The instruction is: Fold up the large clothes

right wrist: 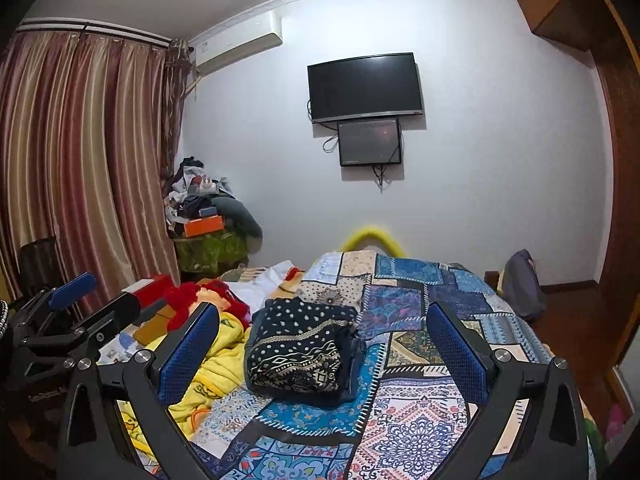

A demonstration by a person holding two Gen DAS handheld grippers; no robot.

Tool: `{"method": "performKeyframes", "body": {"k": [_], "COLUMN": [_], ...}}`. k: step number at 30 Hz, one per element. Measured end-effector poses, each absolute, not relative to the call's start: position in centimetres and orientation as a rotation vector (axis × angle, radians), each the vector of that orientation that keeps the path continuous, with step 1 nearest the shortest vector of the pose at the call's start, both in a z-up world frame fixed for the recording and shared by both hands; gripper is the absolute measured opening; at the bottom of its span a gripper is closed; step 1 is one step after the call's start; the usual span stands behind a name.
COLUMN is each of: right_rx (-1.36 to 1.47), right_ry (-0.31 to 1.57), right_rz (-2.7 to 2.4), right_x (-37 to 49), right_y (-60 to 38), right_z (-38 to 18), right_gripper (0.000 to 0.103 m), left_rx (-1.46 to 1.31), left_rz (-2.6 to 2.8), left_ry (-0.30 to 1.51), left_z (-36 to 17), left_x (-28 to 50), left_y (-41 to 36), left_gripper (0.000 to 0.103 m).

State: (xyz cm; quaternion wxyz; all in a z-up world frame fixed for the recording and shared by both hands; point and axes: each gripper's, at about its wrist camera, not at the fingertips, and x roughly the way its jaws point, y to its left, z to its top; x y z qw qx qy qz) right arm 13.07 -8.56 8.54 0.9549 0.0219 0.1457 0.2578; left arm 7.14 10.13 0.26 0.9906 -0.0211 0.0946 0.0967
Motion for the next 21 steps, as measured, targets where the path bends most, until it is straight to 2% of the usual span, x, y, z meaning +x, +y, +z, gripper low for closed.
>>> {"method": "performKeyframes", "body": {"k": [21], "right_rx": [0.063], "right_ry": [0.283], "right_rz": [0.506], "right_x": [13.41], "right_y": [-9.11], "right_z": [8.88], "right_gripper": [0.103], "left_rx": [-0.039], "left_rz": [0.175], "left_ry": [0.191], "left_z": [0.22], "left_x": [6.96], "left_y": [10.06], "left_gripper": [0.102]}}
